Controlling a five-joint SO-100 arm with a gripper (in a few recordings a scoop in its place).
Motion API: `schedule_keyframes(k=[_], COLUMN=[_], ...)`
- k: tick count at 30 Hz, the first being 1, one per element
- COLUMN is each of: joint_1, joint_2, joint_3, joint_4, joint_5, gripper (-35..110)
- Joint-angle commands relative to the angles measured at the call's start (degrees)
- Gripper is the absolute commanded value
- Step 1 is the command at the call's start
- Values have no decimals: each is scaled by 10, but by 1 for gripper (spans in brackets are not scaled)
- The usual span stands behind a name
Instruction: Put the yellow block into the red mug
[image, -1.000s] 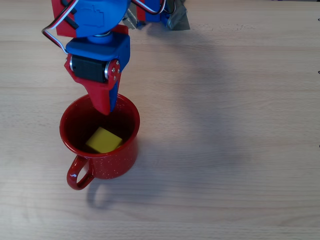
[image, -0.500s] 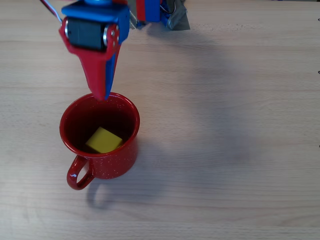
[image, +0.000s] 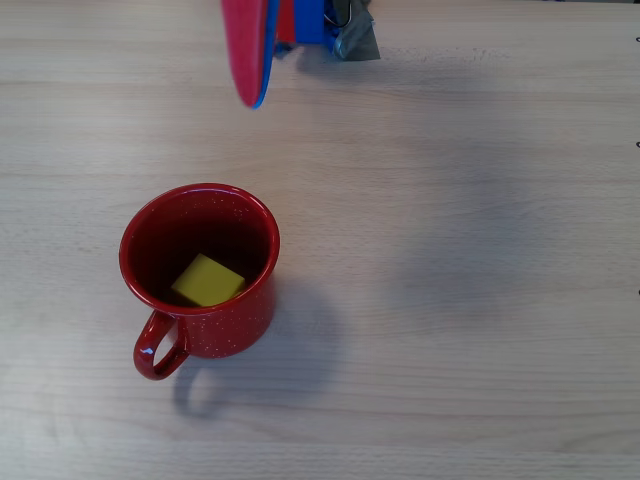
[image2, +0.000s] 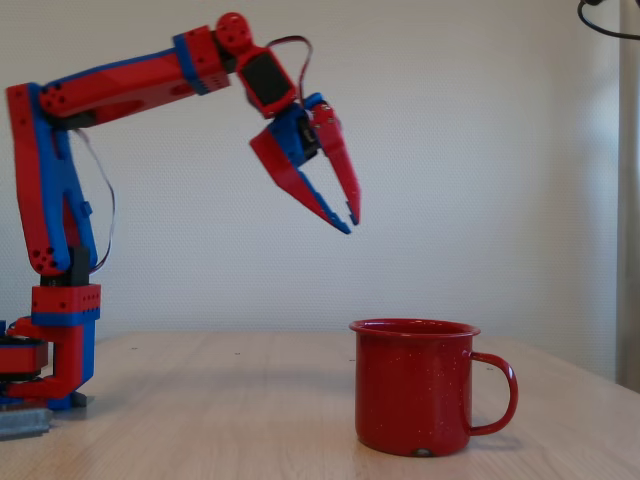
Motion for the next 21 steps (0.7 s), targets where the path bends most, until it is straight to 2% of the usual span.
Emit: schedule_keyframes(k=[1, 9, 21], joint_1=[-4, -26, -70], joint_2=[95, 245, 520], joint_3=[40, 195, 533], joint_4=[-24, -45, -76], joint_5=[-4, -7, -11], gripper=[0, 0, 0])
